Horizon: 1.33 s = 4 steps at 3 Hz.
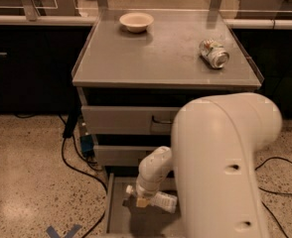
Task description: Pick blue plastic bottle from bottom drawer and place on counter
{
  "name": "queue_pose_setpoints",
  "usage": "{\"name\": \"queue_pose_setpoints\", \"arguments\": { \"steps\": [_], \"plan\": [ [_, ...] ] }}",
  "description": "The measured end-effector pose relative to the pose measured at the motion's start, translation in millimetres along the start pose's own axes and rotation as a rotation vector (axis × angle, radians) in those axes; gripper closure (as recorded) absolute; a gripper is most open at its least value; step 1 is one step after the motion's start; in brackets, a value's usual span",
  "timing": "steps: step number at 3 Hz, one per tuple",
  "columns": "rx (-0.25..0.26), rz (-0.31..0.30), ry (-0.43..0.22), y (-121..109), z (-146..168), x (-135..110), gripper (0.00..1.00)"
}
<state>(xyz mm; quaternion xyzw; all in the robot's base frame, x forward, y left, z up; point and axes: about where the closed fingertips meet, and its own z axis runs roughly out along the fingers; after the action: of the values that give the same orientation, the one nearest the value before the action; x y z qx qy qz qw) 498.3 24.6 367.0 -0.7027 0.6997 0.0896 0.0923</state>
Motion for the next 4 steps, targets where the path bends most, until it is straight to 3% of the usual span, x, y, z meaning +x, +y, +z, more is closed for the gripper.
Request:
{"name": "queue_pose_setpoints", "arguments": {
  "steps": [2, 3, 4],
  "plan": [
    [0.122, -0.048, -0.12, -35, -113, -3, 1.0],
    [0.125, -0.05, -0.116, -35, -117, -5, 1.0],
    [0.159, -0.083, -0.061, -38, -161, -27, 1.0]
  ]
}}
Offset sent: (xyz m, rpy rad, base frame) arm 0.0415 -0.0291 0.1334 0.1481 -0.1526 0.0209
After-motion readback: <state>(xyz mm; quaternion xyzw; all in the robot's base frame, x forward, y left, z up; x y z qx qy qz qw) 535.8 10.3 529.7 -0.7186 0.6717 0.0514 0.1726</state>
